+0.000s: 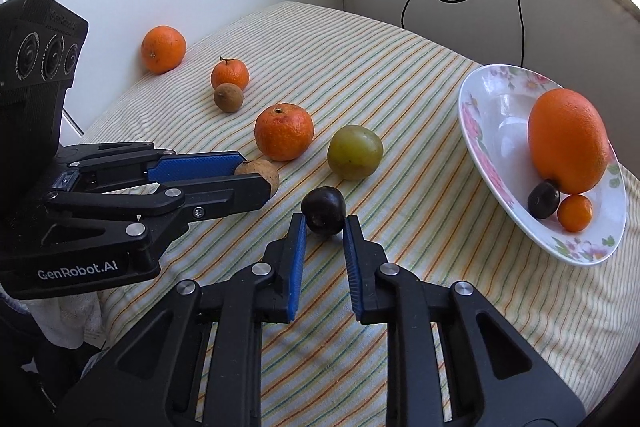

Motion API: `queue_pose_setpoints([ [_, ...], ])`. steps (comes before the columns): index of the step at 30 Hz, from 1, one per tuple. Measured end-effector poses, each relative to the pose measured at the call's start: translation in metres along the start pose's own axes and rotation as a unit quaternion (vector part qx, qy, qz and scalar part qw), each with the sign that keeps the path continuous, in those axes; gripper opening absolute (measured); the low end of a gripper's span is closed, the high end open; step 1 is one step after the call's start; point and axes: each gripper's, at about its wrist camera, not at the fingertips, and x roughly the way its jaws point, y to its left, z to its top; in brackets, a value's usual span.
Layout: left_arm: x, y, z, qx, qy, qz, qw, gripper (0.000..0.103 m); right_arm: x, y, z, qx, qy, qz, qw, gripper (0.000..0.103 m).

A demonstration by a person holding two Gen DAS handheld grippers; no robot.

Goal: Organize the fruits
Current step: 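Grasp a dark plum with the right gripper while the left gripper grasps a kiwi, then place the plum and the kiwi on the plate with both grippers and open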

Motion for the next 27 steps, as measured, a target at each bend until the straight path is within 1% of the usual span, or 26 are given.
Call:
queue_pose_setpoints([
  [7, -0.001, -0.012, 0.007, 0.010, -0.007, -0.009, 0.9999, 0.027, -0.021, -0.013, -0.006, 0.022, -0.021, 0.001, 1.000, 0.020],
  [12, 0.003, -0.025, 0.016, 0.022, -0.011, -0.016, 0.9996, 0.027, -0.042, -0.028, -0.011, 0.041, -0.039, -0.007, 0.998, 0.019],
  [19, 0.013, -0.046, 0.030, 0.041, -0.017, -0.025, 0.9987, 0.027, -0.070, -0.057, -0.017, 0.066, -0.061, -0.027, 0.996, 0.020],
  [27, 0.033, -0.068, 0.045, 0.060, -0.015, -0.035, 0.9975, 0.027, -0.088, -0.093, -0.019, 0.089, -0.075, -0.054, 0.992, 0.019],
])
